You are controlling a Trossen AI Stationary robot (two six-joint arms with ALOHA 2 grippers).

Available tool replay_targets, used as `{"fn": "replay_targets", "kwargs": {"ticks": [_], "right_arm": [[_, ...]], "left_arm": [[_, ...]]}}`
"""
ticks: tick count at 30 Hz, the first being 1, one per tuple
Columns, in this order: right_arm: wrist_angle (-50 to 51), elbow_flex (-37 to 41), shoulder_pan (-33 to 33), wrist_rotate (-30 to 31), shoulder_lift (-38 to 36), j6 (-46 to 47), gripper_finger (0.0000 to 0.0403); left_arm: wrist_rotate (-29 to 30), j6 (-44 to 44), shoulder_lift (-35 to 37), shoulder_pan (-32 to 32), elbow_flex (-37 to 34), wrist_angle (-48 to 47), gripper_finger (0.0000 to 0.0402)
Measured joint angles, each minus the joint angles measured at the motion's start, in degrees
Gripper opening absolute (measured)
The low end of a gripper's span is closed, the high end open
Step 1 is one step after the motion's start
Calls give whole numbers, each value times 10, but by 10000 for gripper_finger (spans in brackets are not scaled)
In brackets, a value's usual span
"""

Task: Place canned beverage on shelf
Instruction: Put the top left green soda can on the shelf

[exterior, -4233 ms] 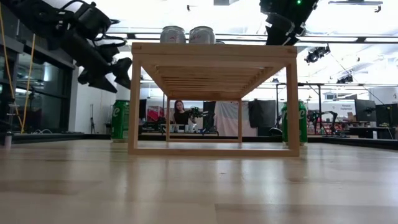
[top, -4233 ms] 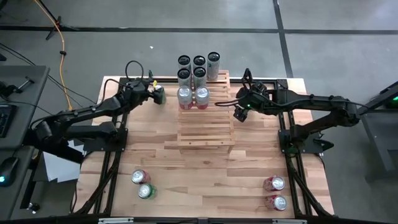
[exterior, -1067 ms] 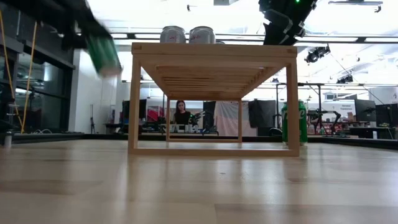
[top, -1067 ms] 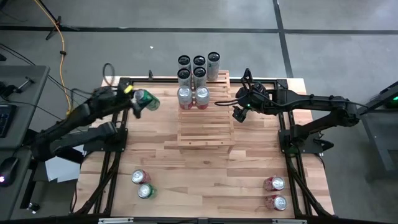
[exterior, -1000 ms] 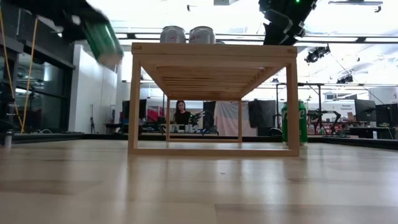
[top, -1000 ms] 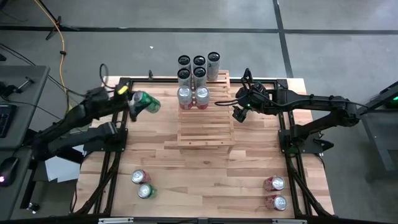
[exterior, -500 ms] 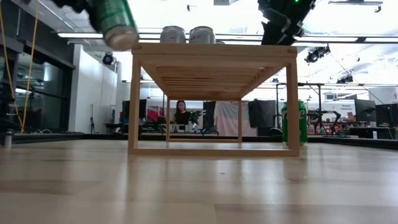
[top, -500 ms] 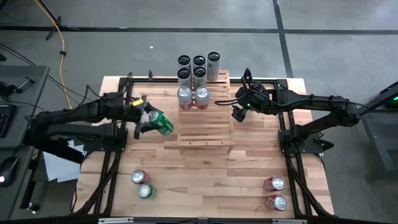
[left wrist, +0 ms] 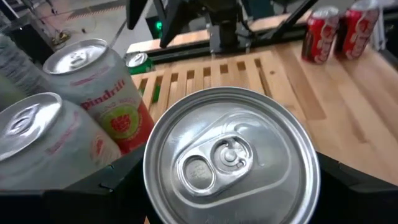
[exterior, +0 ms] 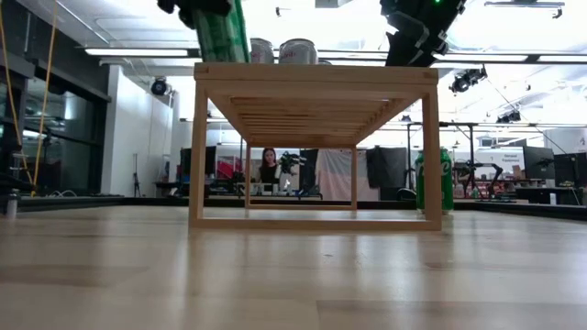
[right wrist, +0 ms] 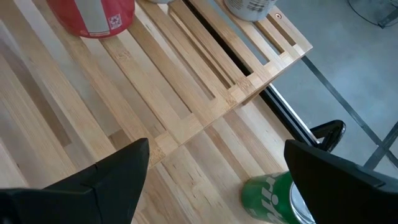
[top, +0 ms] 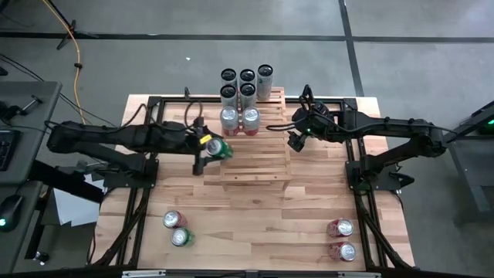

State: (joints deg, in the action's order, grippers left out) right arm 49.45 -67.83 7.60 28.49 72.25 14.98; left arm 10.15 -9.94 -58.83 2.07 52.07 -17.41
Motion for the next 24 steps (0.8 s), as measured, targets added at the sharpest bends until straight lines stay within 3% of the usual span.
{"fn": "replay_targets", "kwargs": {"ticks": [7, 24], "right_arm": [[0, 0, 0, 0, 0, 0, 358], [-8, 0, 0, 0, 0, 2, 358]], "left_arm": [[13, -14, -50, 0, 29, -7, 287], [9, -28, -63, -43, 36, -1, 327]]}}
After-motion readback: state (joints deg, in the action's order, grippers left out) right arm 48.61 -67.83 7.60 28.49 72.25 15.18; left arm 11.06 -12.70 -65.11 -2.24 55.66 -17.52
